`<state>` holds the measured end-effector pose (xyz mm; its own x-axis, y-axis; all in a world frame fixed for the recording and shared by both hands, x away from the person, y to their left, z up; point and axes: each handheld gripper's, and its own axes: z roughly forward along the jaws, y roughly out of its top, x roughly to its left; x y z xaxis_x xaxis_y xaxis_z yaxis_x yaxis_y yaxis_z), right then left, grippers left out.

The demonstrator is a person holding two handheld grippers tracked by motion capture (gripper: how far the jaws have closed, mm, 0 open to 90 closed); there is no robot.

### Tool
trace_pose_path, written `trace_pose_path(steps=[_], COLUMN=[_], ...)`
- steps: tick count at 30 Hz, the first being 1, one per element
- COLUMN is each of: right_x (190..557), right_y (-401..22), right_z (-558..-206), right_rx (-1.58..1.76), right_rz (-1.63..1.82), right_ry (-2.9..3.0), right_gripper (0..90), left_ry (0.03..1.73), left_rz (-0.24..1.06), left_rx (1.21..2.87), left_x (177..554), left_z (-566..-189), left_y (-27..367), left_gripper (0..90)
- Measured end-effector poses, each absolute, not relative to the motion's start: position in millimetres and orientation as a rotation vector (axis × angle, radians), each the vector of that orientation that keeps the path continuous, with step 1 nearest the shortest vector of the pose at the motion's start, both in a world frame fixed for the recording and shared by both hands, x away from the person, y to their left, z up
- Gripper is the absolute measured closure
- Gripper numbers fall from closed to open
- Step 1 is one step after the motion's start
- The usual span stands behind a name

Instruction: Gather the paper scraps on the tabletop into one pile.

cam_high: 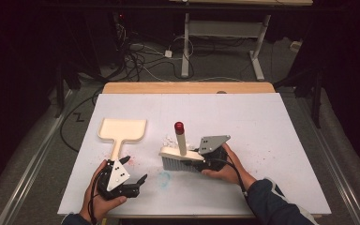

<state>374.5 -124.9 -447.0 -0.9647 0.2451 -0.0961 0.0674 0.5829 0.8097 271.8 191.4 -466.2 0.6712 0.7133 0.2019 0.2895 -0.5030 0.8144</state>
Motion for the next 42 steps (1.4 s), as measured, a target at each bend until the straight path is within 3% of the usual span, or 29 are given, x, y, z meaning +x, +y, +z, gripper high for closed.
trace_pose_path(steps=[10, 20, 30, 35, 42], right_x=[370.6, 345.6, 330.4, 338.6, 338.6], right_y=[-142.8, -202.3, -253.4, -259.6, -260.1], right_z=[-424.1, -392.8, -417.0, -441.9, -435.9], right_rx=[0.355, 0.533, 0.758, 0.876, 0.901], right_rz=[1.394, 1.376, 1.255, 1.199, 1.087], right_ry=[2.502, 2.369, 2.328, 2.33, 2.394], right_gripper=[68.2, 68.3, 68.3, 68.2, 68.3], left_ry=[0.752, 0.738, 0.726, 0.713, 0.711], left_rz=[0.687, 0.686, 0.685, 0.685, 0.684], left_rx=[2.121, 2.149, 2.167, 2.177, 2.202], left_x=[270.6, 270.0, 271.3, 271.4, 272.5], left_z=[-467.8, -469.6, -470.3, -470.0, -471.7], left_y=[187.5, 185.4, 182.5, 181.2, 182.6], left_gripper=[17.2, 17.2, 17.2, 17.2, 17.2])
